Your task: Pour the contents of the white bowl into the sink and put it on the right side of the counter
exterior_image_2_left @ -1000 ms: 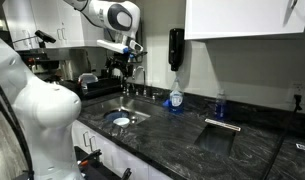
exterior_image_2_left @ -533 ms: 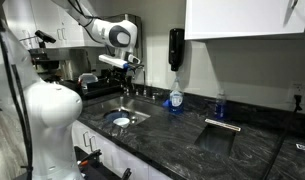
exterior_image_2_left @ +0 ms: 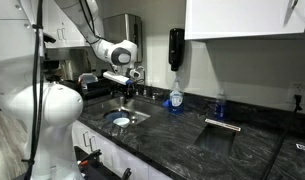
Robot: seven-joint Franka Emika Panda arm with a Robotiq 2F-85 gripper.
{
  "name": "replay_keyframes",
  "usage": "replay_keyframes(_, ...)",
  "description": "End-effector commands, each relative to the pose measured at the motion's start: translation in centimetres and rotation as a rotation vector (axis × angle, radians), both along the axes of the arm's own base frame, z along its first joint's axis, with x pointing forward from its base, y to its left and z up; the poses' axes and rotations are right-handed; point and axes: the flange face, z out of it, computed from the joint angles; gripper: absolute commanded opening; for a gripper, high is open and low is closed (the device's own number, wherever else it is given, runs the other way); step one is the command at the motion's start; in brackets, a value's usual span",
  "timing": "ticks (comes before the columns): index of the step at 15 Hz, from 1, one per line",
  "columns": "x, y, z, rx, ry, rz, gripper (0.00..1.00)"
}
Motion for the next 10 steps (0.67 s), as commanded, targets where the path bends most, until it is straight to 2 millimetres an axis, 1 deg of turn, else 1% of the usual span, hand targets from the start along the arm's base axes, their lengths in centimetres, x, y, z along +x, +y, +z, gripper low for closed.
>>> replay_keyframes(1,1.3,1.1,-3.3,-0.001,-0.043,0.028,1.0)
replay_keyframes(2,0.7,0.6,-1.6,-0.011,-0.034,0.005,1.0)
replay_keyframes(3,0.8,0.7,-2.3,-0.015,-0.027,0.008,1.0)
replay_keyframes(6,0.8,0.8,-2.1,-0.014,-0.031,0.007,1.0)
replay_keyframes(7,1.1,0.8,-2.3,-0.023,-0.036,-0.034,1.0)
replay_keyframes(8,2.1,1.1,-3.6,-0.03,-0.059,-0.101,1.0)
replay_keyframes(9,2.6,1.2,-4.3,-0.031,-0.065,-0.137,1.0)
replay_keyframes(10,3.1,1.7,-5.6,-0.017,-0.085,-0.191,1.0)
